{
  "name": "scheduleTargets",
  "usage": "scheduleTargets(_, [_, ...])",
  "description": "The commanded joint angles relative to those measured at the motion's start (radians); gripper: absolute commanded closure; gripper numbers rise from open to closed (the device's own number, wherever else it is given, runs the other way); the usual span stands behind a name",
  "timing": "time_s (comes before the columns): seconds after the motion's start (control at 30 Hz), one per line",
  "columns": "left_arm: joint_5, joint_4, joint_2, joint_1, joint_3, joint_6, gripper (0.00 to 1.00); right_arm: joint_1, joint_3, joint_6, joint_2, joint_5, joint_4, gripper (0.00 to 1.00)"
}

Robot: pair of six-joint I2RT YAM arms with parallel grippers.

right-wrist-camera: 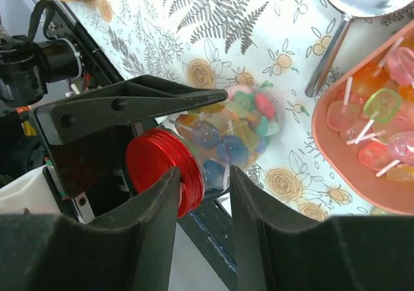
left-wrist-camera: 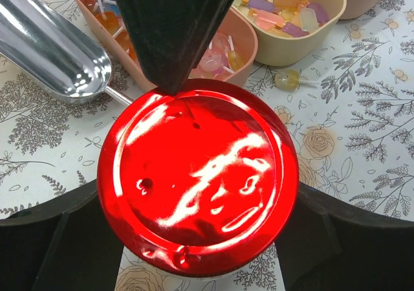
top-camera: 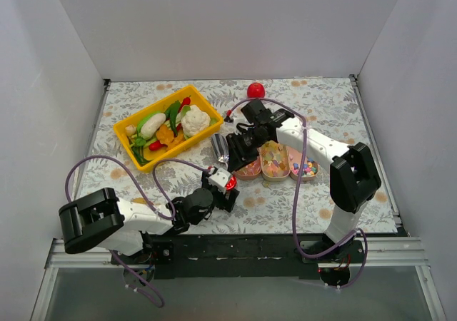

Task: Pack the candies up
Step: Screw the bottle lid onto the packing bottle.

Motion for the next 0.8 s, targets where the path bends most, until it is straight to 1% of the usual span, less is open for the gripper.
scheduleTargets(0.0, [0.036, -0.026, 0.038, -0.002, -0.006, -0.001, 0.33, 0.016, 0.045, -0.049, 0.022, -0.016, 0.000, 0.61])
scheduleTargets(0.07, [0.034, -0.026, 0.051, -0.002, -0.003, 0.002, 0.32, 0.026, 0.042, -0.056, 0.026, -0.011, -0.006, 0.72])
scheduleTargets(0.13, [0.028, -0.033, 0.069, -0.002, 0.003, 0.002, 0.31, 0.035, 0.027, -0.062, 0.020, -0.005, -0.011, 0.76])
scheduleTargets(0.17, [0.028, -0.033, 0.075, -0.002, 0.004, 0.003, 0.31, 0.036, 0.021, -0.063, 0.013, -0.002, -0.012, 0.80])
scheduleTargets(0.2, [0.030, -0.033, 0.080, -0.002, 0.004, 0.002, 0.31, 0.038, 0.013, -0.066, 0.010, -0.003, -0.018, 0.81])
scheduleTargets(0.33, [0.024, -0.033, 0.093, -0.002, 0.009, -0.003, 0.31, 0.049, -0.034, -0.092, -0.007, -0.009, -0.041, 0.82])
scheduleTargets(0.47, [0.017, -0.042, 0.100, -0.002, 0.012, -0.012, 0.31, 0.050, -0.097, -0.102, -0.049, -0.008, -0.049, 0.81])
scheduleTargets(0.57, [0.014, -0.046, 0.101, -0.002, 0.009, -0.023, 0.30, 0.050, -0.149, -0.096, -0.081, -0.005, -0.047, 0.81])
scheduleTargets(0.77, [0.005, -0.063, 0.109, -0.002, 0.014, -0.047, 0.30, 0.050, -0.202, -0.079, -0.139, 0.000, -0.046, 0.84])
